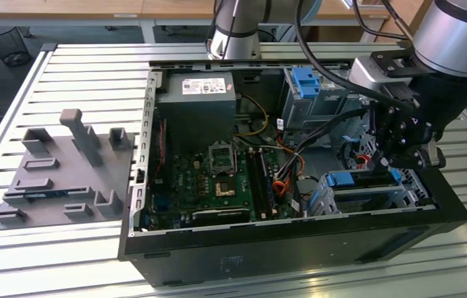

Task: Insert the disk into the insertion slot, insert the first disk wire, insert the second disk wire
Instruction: 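Insert the second disk wire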

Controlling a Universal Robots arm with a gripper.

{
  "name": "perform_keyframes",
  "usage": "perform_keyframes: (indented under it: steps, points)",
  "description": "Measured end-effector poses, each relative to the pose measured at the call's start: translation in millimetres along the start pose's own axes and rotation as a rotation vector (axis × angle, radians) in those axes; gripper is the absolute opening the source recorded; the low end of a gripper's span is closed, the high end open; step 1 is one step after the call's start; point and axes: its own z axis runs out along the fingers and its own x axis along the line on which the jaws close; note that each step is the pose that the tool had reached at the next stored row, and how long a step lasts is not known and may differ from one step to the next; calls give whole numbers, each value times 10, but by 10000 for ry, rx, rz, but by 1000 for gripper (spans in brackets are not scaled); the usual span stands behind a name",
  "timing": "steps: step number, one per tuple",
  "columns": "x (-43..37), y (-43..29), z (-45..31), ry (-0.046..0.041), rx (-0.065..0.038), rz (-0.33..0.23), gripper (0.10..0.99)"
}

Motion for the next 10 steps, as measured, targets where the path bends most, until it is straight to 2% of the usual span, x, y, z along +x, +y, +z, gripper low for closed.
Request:
perform_keyframes:
  steps: [4, 7, 10]
  points:
    - [0, 54, -3, 0, 14, 1, 106]
    - [0, 62, -12, 1, 15, 0, 106]
    - [1, 59, -94, -2, 8, 0, 106]
